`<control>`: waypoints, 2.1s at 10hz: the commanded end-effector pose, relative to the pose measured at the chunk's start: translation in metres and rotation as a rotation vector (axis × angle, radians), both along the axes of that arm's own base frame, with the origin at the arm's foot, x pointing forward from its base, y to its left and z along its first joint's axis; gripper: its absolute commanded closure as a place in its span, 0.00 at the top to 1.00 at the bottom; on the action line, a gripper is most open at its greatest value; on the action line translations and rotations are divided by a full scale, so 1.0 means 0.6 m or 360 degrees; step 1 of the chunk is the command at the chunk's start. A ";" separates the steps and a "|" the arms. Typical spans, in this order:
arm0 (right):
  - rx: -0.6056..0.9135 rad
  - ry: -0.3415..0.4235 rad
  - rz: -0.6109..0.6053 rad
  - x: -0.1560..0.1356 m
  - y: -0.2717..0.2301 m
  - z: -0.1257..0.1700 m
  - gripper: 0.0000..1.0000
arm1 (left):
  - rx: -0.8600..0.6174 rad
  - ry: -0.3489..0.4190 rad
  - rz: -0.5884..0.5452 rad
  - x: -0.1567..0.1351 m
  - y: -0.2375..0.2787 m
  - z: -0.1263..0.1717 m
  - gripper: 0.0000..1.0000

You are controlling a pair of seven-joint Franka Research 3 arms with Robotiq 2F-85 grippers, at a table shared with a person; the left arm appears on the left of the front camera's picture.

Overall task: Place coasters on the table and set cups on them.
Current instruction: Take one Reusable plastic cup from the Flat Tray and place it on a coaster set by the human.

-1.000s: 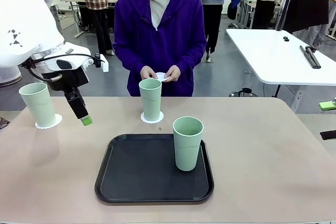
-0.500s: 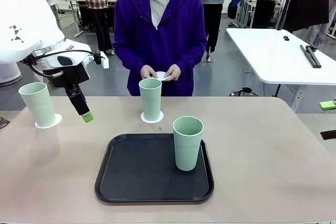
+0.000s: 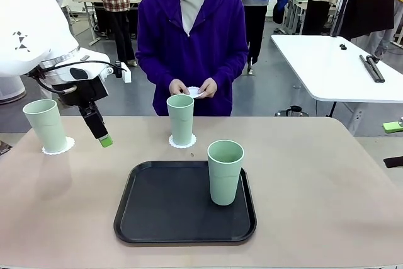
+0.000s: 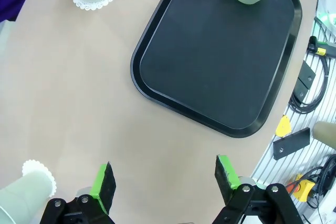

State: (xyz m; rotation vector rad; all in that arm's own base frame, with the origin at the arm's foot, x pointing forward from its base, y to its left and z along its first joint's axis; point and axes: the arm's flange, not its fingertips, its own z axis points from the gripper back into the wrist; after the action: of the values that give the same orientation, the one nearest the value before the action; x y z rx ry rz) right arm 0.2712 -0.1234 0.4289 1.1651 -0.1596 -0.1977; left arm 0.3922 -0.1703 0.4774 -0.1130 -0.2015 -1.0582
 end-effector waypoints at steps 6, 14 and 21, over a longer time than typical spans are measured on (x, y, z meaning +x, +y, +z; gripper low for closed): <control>0.0029 -0.0010 -0.0003 0.003 0.001 0.002 1.00 | -0.0093 0.0197 0.0814 -0.051 0.129 0.004 1.00; 0.0029 -0.0010 -0.0003 0.003 0.001 0.002 1.00 | -0.0963 0.0602 0.0512 -0.029 0.311 -0.001 1.00; 0.0029 -0.0010 -0.0003 0.003 0.001 0.002 1.00 | -0.1611 0.1143 0.0684 0.031 0.555 -0.092 1.00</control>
State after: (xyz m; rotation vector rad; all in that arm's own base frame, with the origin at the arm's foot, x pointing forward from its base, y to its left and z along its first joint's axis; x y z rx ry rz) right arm 0.2710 -0.1237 0.4289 1.1652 -0.1602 -0.1989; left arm 0.3981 0.1531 0.4209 -1.2564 -0.0681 -0.4104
